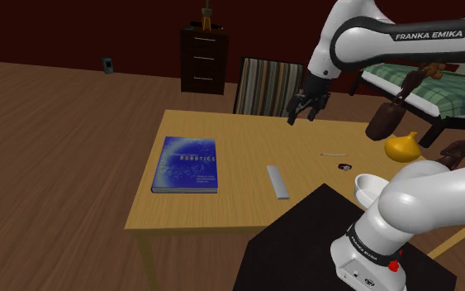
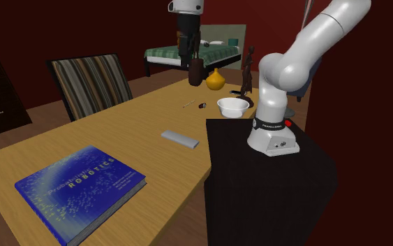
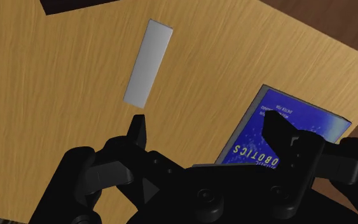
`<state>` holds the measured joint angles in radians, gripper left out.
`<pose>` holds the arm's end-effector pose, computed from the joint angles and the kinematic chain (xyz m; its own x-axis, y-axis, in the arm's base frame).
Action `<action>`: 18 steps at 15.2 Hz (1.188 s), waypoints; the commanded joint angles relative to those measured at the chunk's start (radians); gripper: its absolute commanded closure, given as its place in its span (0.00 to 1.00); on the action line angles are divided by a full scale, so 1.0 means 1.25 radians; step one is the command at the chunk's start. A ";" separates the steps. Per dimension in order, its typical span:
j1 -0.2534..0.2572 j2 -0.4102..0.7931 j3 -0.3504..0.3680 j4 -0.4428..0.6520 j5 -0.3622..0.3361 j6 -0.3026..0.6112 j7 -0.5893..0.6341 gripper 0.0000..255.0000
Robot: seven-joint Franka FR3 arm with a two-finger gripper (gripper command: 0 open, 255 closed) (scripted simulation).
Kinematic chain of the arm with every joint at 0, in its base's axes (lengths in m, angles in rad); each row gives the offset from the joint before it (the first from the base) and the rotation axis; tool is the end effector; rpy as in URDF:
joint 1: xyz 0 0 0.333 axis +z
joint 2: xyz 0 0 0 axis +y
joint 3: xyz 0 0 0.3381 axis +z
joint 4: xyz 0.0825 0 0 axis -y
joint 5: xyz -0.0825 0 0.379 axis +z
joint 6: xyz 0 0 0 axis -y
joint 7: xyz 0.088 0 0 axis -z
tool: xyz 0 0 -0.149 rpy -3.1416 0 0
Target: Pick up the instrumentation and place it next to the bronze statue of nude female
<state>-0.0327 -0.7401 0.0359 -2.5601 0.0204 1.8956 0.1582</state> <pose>0.3196 0.0040 0.4827 0.9829 -0.1683 0.0750 -0.1682 -0.9857 -0.0075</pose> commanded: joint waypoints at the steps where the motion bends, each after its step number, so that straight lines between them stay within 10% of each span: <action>1: -0.008 0.023 -0.003 -0.041 -0.003 0.060 0.004 0.00; 18: -0.085 0.468 -0.040 -0.155 -0.042 0.583 0.039 0.00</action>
<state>-0.1320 -0.1976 -0.0085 -2.7520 -0.0285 2.5802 0.2058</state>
